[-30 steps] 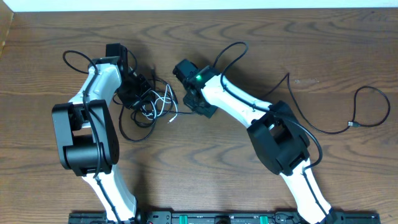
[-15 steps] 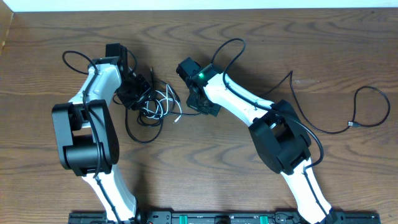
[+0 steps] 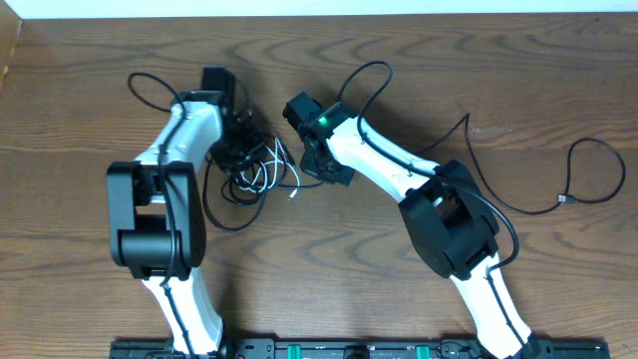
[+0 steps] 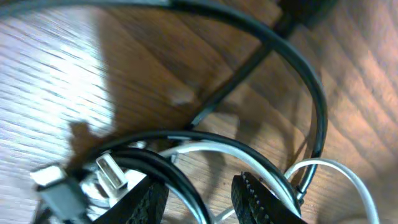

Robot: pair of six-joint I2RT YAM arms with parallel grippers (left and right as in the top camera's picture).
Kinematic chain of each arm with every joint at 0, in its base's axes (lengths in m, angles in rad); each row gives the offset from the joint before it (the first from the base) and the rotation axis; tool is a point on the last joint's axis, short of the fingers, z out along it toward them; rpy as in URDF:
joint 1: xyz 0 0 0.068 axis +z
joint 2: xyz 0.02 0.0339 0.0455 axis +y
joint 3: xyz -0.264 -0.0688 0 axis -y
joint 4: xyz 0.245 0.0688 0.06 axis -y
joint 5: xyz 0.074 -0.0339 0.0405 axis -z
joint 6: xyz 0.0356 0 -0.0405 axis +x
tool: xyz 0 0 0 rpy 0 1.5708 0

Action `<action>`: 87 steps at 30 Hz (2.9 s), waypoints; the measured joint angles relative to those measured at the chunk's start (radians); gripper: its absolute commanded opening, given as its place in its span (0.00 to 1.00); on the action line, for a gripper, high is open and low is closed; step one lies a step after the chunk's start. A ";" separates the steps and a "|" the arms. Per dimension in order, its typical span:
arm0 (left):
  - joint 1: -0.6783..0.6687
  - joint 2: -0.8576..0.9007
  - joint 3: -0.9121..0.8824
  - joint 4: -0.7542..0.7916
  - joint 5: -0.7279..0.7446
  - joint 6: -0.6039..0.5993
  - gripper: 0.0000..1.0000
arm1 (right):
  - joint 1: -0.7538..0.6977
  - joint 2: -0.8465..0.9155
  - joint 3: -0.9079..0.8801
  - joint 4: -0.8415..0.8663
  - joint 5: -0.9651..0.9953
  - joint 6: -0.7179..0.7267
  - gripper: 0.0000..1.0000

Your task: Untangle cables

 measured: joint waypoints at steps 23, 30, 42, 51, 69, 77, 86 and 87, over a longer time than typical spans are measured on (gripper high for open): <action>0.124 0.013 0.000 -0.084 0.328 0.000 0.07 | -0.179 0.000 -0.012 -0.007 -0.333 -0.320 0.04; 0.246 0.013 -0.001 -0.020 0.622 0.000 0.08 | -0.300 0.003 -0.018 -0.027 -0.602 -0.594 0.08; 0.247 0.013 -0.001 -0.053 0.678 0.101 0.08 | -0.337 0.014 -0.020 -0.012 -0.896 -0.796 0.42; 0.247 0.013 -0.001 -0.055 0.678 0.130 0.08 | -0.254 0.015 -0.022 0.130 -0.923 -0.473 0.41; 0.247 0.013 -0.001 -0.055 0.678 0.132 0.07 | -0.050 0.016 -0.023 0.233 -0.403 0.367 0.01; 0.245 0.013 -0.001 -0.052 0.615 0.124 0.07 | -0.090 0.011 -0.023 0.186 -0.369 0.117 0.01; 0.241 0.011 -0.001 -0.052 0.489 0.101 0.08 | -0.143 -0.197 -0.031 0.171 -0.322 -0.236 0.01; 0.241 0.011 -0.001 -0.052 0.478 0.101 0.08 | -0.143 -0.230 -0.031 0.173 -0.321 -0.271 0.01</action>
